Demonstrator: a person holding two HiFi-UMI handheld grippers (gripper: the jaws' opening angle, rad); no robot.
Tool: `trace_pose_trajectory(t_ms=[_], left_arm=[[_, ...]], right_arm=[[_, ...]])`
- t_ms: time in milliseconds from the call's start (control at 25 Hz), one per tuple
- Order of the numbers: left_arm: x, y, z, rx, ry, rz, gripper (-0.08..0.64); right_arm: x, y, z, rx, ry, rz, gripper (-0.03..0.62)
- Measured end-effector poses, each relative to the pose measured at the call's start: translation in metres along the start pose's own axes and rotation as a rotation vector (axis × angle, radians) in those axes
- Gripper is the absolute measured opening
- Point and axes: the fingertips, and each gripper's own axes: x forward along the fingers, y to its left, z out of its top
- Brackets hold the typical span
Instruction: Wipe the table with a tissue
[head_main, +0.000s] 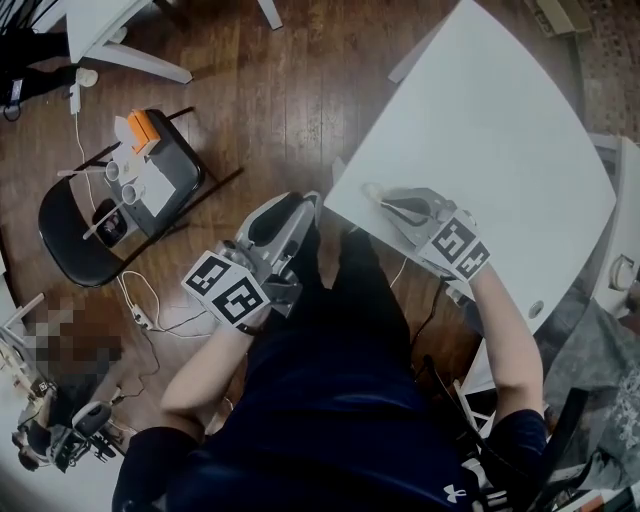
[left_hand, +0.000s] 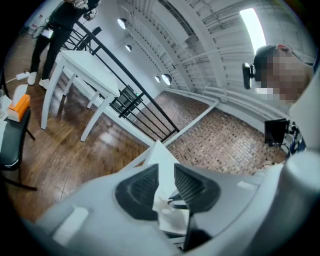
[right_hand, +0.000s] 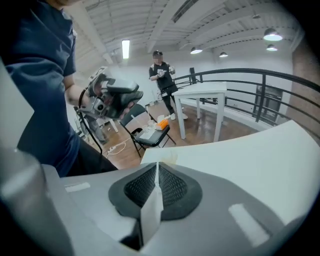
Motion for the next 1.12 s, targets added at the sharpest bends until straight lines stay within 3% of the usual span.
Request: trace_pose_trajectory(t_ms=[240, 480, 720, 920, 1120], left_arm=[[0.008, -0.019, 0.014, 0.026, 0.018, -0.079, 0.095], [0.009, -0.05, 0.026, 0.068, 0.065, -0.202, 0.095], [0.009, -0.091, 0.035, 0.109, 0.097, -0.361, 0.095], [0.01, -0.125, 0.029, 0.134, 0.166, -0.458, 0.095], [0.009, -0.163, 0.013, 0.168, 0.214, -0.537, 0.095]], right_arm=[[-0.044, -0.007, 0.03, 0.182, -0.181, -0.11, 0.018], [-0.096, 0.015, 0.072, 0.385, -0.433, -0.227, 0.018], [-0.17, 0.043, 0.102, 0.571, -0.754, -0.438, 0.018], [-0.229, 0.075, 0.1, 0.705, -1.011, -0.637, 0.018], [-0.271, 0.114, 0.089, 0.736, -1.145, -0.765, 0.018]])
